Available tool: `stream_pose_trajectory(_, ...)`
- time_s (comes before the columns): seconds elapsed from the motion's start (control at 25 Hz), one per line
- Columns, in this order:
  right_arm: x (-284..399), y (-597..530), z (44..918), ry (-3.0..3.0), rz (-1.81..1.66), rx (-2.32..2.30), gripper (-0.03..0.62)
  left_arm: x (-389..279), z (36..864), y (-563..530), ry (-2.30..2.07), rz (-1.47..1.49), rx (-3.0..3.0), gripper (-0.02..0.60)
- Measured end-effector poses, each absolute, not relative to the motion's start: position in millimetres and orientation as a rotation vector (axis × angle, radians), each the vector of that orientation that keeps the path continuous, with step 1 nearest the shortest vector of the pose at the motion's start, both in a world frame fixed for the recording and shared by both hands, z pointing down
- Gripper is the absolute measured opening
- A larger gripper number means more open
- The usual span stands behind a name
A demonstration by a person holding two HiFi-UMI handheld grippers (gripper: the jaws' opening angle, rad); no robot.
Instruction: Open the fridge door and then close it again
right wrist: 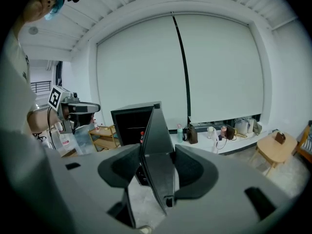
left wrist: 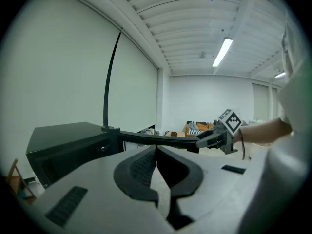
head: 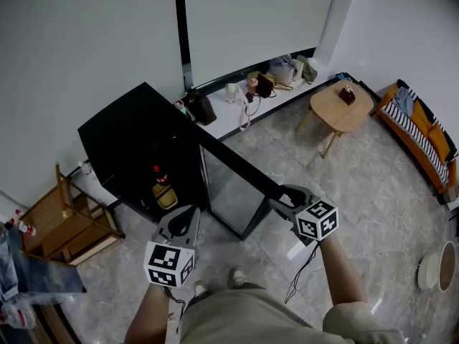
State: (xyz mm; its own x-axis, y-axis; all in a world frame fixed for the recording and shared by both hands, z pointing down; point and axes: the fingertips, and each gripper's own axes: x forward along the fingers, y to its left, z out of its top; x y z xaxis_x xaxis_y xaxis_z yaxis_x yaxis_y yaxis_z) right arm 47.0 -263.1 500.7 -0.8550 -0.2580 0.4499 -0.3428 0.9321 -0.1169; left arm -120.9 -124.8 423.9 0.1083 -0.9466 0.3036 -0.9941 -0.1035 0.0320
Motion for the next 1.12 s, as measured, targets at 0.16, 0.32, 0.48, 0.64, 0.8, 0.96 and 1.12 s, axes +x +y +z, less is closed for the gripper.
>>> stream_pose_trajectory(0.16,36.4,-239.7,501.6,-2.646,0.272,0.449,0.210,-136.8,421.8,-107.6,-1.937,0.284,2.150,0.008)
stream_pose_trajectory(0.32,24.8,-216.0,498.6,-2.645,0.274,0.461,0.207,-145.7,420.9,-92.3,-1.926,0.283,2.153,0.008)
stream_pose_trajectory(0.48,10.9,-191.7,499.0,-2.643,0.257,0.470,0.206,-154.9,424.1,-76.5,-1.912,0.276,2.153,0.008)
stream_pose_trajectory(0.64,-4.0,-170.4,498.5,-2.631,0.256,0.453,0.199,-166.4,425.4,-62.4,-1.910,0.269,2.145,0.006)
stream_pose_trajectory(0.8,-18.9,-151.1,496.2,-2.636,0.270,0.446,0.199,-175.9,425.1,-49.2,-1.910,0.258,2.136,0.006)
stream_pose_trajectory(0.96,-31.3,-138.5,496.0,-2.629,0.305,0.461,0.201,-182.5,423.1,-41.3,-1.917,0.244,2.131,0.008)
stream_pose_trajectory(1.12,-41.4,-128.3,495.3,-2.615,0.331,0.485,0.201,-189.9,420.4,-32.1,-1.925,0.206,2.114,0.008)
